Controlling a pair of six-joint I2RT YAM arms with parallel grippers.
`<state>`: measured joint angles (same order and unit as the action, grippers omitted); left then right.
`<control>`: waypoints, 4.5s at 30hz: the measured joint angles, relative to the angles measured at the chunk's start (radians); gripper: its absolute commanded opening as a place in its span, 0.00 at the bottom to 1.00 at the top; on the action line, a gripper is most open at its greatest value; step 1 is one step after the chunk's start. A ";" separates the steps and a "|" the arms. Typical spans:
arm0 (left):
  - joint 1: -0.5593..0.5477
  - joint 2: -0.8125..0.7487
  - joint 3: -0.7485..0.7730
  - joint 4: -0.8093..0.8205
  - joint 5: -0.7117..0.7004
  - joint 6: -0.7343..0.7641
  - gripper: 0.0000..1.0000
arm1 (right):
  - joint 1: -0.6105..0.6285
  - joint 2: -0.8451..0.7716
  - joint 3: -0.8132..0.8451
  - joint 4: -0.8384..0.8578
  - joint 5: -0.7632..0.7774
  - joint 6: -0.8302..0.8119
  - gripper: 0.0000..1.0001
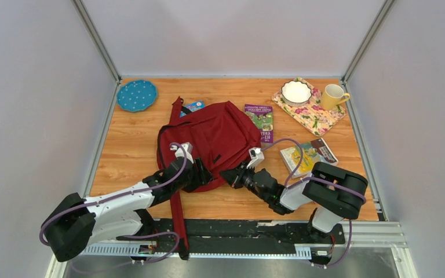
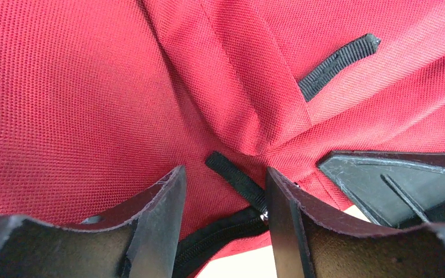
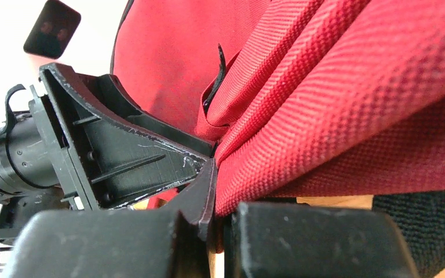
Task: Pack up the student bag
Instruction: Unzip the student bag at the center of the board.
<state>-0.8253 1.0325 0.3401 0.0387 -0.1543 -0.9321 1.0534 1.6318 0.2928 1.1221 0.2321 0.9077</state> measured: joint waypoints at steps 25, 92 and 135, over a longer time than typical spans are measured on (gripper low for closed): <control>0.002 0.002 -0.068 0.171 0.100 -0.031 0.00 | 0.023 -0.022 -0.003 0.029 -0.021 -0.199 0.00; -0.086 -0.301 -0.097 0.210 0.365 0.514 0.00 | -0.688 0.012 0.648 -1.257 -0.579 -0.271 0.70; -0.175 -0.424 -0.065 0.035 0.087 0.589 0.00 | -0.266 -0.331 0.301 -1.086 -0.222 0.220 0.00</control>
<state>-1.0004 0.6083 0.2752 0.0738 -0.0677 -0.3428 0.7879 1.3006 0.5934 0.0357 0.0101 1.1275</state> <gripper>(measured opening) 0.007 0.028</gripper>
